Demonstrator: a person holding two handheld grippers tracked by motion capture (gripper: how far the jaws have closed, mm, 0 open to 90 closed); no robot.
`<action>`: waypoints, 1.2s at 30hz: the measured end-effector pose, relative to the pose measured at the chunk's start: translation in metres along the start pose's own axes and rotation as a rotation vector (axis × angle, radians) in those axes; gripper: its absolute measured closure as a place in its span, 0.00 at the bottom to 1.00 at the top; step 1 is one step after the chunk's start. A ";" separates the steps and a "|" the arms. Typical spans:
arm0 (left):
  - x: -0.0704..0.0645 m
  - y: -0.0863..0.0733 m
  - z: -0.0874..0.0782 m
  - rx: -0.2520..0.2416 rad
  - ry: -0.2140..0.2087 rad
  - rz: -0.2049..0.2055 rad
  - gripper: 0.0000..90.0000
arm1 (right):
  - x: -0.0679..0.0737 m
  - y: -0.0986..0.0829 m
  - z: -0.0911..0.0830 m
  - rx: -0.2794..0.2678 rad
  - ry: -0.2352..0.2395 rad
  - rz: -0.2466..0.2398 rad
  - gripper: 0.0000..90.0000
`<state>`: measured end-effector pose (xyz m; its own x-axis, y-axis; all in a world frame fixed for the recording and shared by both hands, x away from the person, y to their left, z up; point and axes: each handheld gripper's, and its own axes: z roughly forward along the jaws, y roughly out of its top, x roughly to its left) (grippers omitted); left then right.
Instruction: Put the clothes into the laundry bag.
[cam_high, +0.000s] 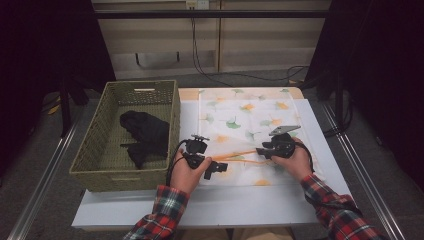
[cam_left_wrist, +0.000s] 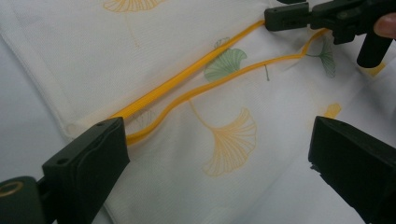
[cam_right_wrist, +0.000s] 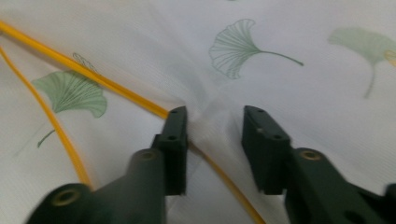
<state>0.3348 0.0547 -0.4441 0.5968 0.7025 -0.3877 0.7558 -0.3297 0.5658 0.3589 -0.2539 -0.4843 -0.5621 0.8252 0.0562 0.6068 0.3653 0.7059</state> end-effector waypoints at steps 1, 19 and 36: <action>0.001 0.000 0.000 0.003 -0.008 0.000 0.05 | -0.001 0.000 0.000 -0.002 0.000 0.005 0.78; 0.002 0.000 0.000 0.009 -0.004 -0.003 0.05 | -0.009 0.010 -0.002 0.008 0.027 0.051 0.99; 0.002 0.002 0.002 0.010 0.001 -0.005 0.05 | -0.008 0.032 -0.024 -0.085 0.054 0.086 1.00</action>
<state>0.3379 0.0549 -0.4454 0.5923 0.7051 -0.3899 0.7615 -0.3320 0.5566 0.3696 -0.2595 -0.4451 -0.5408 0.8267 0.1552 0.6055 0.2545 0.7541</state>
